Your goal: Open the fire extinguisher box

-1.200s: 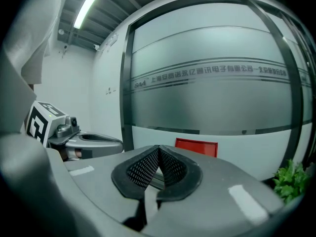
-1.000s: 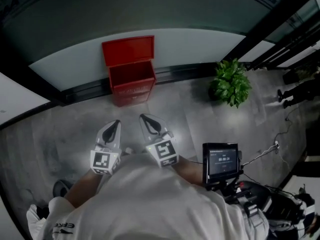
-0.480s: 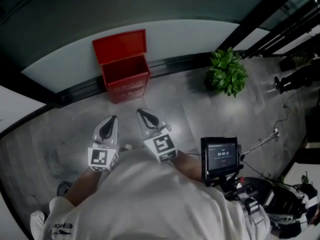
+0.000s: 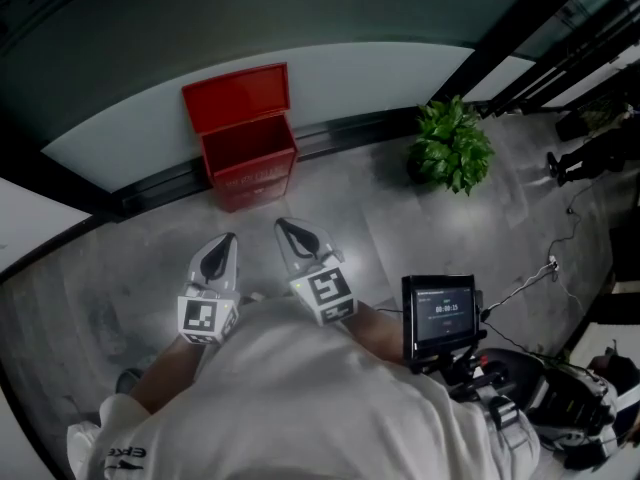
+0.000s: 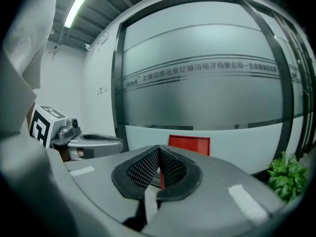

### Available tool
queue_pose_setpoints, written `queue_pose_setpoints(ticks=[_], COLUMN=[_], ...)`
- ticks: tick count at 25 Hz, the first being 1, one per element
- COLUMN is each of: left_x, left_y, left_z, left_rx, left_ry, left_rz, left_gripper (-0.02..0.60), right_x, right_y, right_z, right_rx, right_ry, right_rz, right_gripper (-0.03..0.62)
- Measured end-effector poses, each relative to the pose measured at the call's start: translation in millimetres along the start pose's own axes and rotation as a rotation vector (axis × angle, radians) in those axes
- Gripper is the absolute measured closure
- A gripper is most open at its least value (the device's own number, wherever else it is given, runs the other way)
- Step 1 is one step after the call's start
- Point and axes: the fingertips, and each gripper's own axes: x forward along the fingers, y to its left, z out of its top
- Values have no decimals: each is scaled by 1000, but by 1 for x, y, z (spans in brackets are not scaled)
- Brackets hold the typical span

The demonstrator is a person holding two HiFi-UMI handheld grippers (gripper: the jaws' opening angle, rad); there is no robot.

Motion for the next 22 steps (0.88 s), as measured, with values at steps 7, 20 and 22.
queue_pose_setpoints(ticks=[7,20,22], left_x=[-1,-3,-6], left_y=[-1,6,6], left_z=[4,4,7], left_rx=[8,25,22], left_ry=[-8,-10,-6], left_rz=[-3,-18,-18], left_gripper=[578,578,578], right_x=[-2,3,2], right_y=[0,2,3], right_z=[5,10,13], right_rx=[-2,-14,-17], right_ry=[-5,-14,-18], right_rz=[-1,-14,-14], right_gripper=[582,582,582])
